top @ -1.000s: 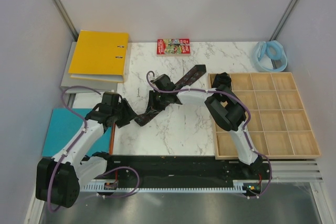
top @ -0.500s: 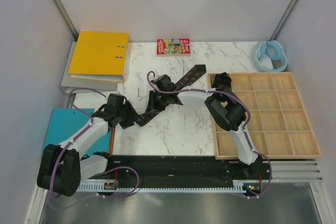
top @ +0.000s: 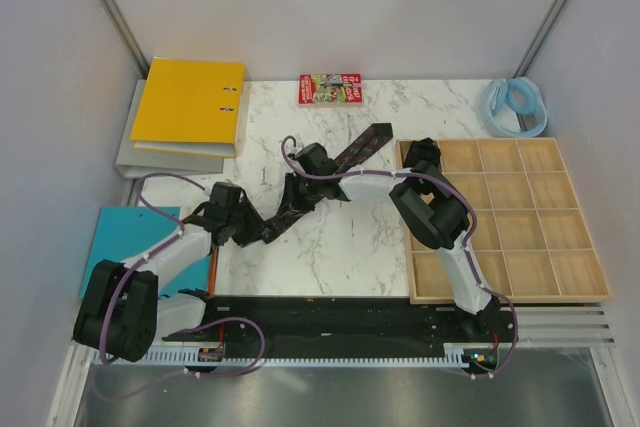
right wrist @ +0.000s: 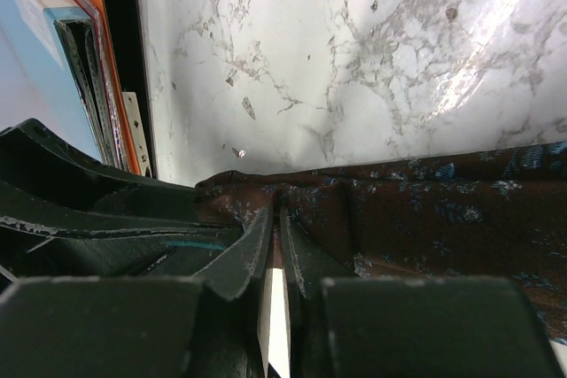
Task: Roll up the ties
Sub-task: Roll the tie at the center of the board.
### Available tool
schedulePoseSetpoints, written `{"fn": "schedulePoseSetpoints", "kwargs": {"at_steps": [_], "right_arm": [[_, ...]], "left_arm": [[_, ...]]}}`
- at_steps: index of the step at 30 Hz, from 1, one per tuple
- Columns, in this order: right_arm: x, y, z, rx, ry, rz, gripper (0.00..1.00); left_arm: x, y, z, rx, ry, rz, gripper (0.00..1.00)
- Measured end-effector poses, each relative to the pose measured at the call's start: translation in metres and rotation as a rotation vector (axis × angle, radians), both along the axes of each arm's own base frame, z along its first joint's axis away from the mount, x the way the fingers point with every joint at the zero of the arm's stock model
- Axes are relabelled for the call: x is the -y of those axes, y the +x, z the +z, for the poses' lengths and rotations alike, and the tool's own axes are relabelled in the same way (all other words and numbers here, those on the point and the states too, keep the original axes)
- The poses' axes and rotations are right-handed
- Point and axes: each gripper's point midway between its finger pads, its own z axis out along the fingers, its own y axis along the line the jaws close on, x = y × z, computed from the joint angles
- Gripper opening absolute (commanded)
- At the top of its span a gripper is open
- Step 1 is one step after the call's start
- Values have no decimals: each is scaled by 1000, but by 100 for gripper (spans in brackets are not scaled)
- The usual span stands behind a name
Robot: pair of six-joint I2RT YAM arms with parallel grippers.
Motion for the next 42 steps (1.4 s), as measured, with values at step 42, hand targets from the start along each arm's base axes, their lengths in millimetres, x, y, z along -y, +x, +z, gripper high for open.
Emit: {"fn": "schedulePoseSetpoints", "kwargs": {"at_steps": [42], "right_arm": [[7, -34, 41, 71, -50, -33, 16]], "left_arm": [[-9, -45, 34, -65, 20, -50, 2]]}}
